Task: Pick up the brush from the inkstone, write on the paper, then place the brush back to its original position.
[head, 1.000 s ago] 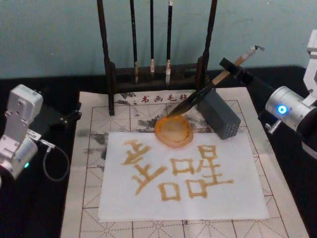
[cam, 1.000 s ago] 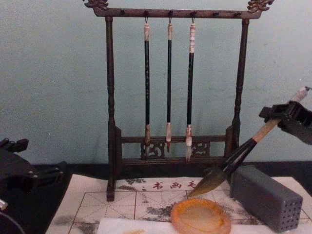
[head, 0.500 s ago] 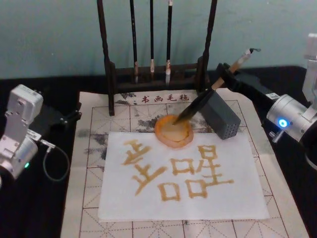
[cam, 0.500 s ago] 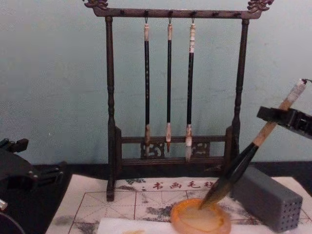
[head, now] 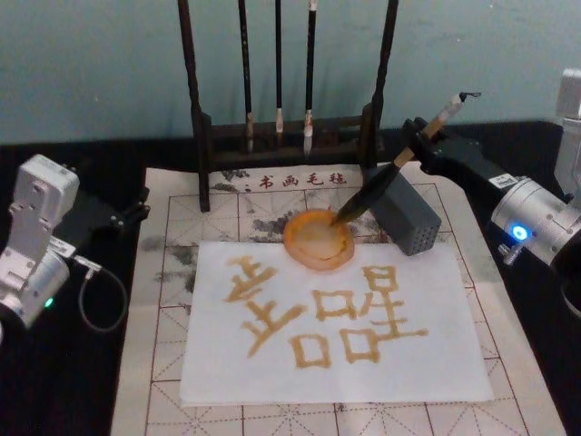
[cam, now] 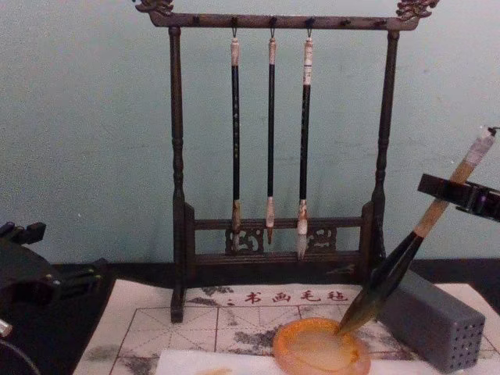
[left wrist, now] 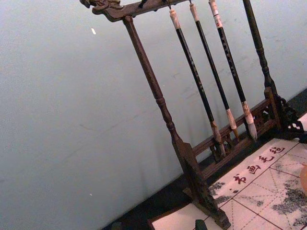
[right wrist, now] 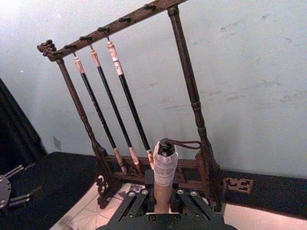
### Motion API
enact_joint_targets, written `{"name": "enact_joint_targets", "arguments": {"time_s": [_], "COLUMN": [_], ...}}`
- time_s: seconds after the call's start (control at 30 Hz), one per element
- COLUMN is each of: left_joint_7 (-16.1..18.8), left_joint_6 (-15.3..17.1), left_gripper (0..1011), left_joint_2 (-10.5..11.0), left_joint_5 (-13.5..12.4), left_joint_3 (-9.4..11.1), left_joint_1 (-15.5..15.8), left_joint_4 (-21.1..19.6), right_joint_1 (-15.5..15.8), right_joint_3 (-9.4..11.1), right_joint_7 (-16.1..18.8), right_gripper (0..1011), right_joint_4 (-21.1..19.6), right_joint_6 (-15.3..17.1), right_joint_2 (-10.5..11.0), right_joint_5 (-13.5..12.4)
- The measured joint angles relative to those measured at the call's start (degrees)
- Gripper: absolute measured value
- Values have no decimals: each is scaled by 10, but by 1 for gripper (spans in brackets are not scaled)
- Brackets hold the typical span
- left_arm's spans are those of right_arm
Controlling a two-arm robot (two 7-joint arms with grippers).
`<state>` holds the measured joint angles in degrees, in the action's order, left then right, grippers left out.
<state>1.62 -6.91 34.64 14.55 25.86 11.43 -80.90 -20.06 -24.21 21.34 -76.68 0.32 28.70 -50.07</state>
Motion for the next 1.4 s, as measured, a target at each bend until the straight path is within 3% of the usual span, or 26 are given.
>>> {"name": "enact_joint_targets", "arguments": {"time_s": [0.47,0.9,1.13,1.4], "left_joint_7": [0,0,0,0], "left_joint_6": [0,0,0,0], "left_gripper": [1001,1001,1001,1001], "left_joint_2": [0,0,0,0], "left_joint_5": [0,0,0,0], "left_joint_3": [0,0,0,0], "left_joint_1": [0,0,0,0], "left_joint_4": [0,0,0,0], "right_joint_1": [17,50,83,132], "right_joint_3": [24,61,81,103], "right_joint_7": [-1,27,41,59], "right_gripper": [184,184,184,184], "right_joint_4": [-20,-71,-106,-146], "right_joint_6": [-13,17,28,26], "right_joint_2": [0,15,37,80], "right_joint_5": [23,-8,-32,-51]}}
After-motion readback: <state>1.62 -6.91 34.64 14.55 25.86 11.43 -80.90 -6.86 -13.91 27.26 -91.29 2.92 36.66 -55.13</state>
